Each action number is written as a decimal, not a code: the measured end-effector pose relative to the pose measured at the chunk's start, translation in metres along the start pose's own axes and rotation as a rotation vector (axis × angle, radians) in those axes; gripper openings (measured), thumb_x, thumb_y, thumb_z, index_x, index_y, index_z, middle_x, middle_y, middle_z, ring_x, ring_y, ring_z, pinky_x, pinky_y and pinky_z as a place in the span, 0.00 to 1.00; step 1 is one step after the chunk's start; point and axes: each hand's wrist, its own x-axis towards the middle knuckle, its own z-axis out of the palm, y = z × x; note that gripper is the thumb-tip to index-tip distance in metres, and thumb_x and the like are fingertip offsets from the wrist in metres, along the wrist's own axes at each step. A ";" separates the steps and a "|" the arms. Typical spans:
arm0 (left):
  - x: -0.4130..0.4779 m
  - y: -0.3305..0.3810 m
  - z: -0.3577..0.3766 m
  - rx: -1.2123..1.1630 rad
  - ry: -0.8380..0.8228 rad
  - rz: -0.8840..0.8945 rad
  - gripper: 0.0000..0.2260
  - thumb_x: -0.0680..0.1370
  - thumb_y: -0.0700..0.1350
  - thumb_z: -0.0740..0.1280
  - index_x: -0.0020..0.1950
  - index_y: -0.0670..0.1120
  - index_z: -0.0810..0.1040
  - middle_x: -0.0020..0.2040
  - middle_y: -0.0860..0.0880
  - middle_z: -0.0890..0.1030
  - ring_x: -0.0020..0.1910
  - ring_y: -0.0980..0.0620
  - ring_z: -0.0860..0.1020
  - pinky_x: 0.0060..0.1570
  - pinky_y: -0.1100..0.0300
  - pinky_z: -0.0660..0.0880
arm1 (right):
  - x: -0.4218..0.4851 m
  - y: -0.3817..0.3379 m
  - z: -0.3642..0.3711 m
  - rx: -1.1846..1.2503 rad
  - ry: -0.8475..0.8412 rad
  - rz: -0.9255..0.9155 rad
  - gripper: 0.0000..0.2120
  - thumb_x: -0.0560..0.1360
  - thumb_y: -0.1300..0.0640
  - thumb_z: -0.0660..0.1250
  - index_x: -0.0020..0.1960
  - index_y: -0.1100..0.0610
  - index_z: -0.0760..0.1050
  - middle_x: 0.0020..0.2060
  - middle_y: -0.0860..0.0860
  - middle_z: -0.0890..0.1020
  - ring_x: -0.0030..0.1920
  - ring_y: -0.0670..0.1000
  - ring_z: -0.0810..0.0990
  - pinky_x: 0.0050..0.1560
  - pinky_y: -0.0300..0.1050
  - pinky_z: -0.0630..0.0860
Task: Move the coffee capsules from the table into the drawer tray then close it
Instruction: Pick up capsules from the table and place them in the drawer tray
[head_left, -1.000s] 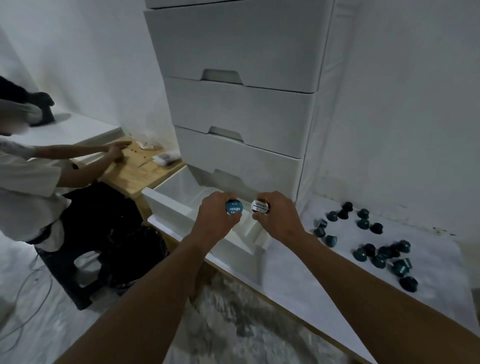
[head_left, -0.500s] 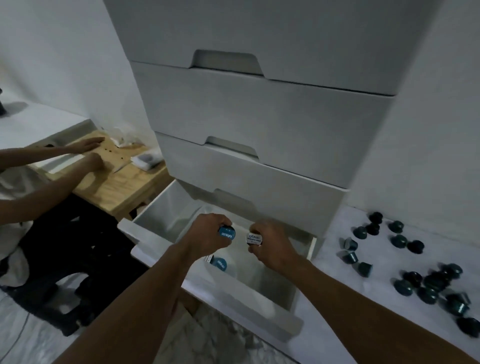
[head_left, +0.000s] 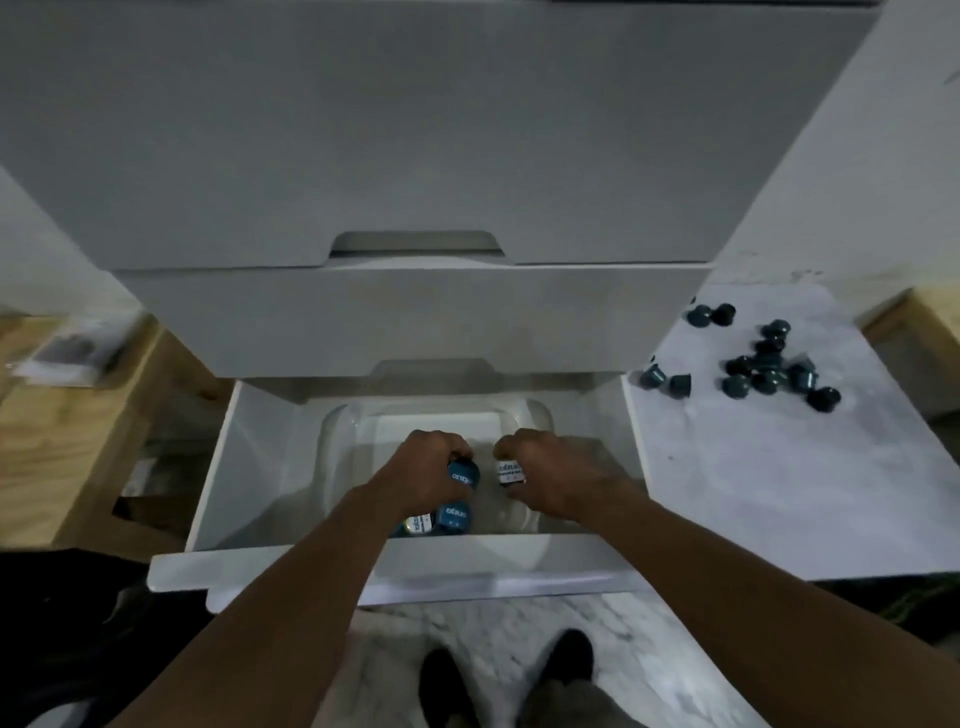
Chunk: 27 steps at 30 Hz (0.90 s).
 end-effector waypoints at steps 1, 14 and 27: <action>0.000 -0.002 0.003 0.005 -0.025 0.020 0.22 0.67 0.40 0.76 0.61 0.44 0.79 0.57 0.46 0.81 0.54 0.50 0.79 0.56 0.59 0.76 | -0.002 -0.002 0.000 -0.025 0.004 -0.002 0.19 0.78 0.53 0.64 0.68 0.52 0.69 0.65 0.51 0.73 0.61 0.53 0.74 0.46 0.38 0.60; 0.013 -0.009 0.013 0.027 -0.118 0.048 0.21 0.68 0.42 0.76 0.60 0.45 0.78 0.56 0.47 0.81 0.53 0.49 0.79 0.55 0.56 0.77 | 0.019 0.005 0.021 -0.096 -0.068 -0.004 0.19 0.71 0.50 0.72 0.59 0.51 0.74 0.55 0.54 0.81 0.56 0.54 0.75 0.50 0.48 0.72; 0.016 -0.005 0.012 -0.006 -0.132 -0.015 0.10 0.74 0.40 0.70 0.55 0.44 0.82 0.51 0.46 0.83 0.46 0.51 0.79 0.46 0.63 0.73 | 0.021 0.015 0.015 0.060 -0.152 0.091 0.17 0.77 0.50 0.65 0.66 0.49 0.73 0.63 0.52 0.77 0.60 0.54 0.76 0.53 0.43 0.69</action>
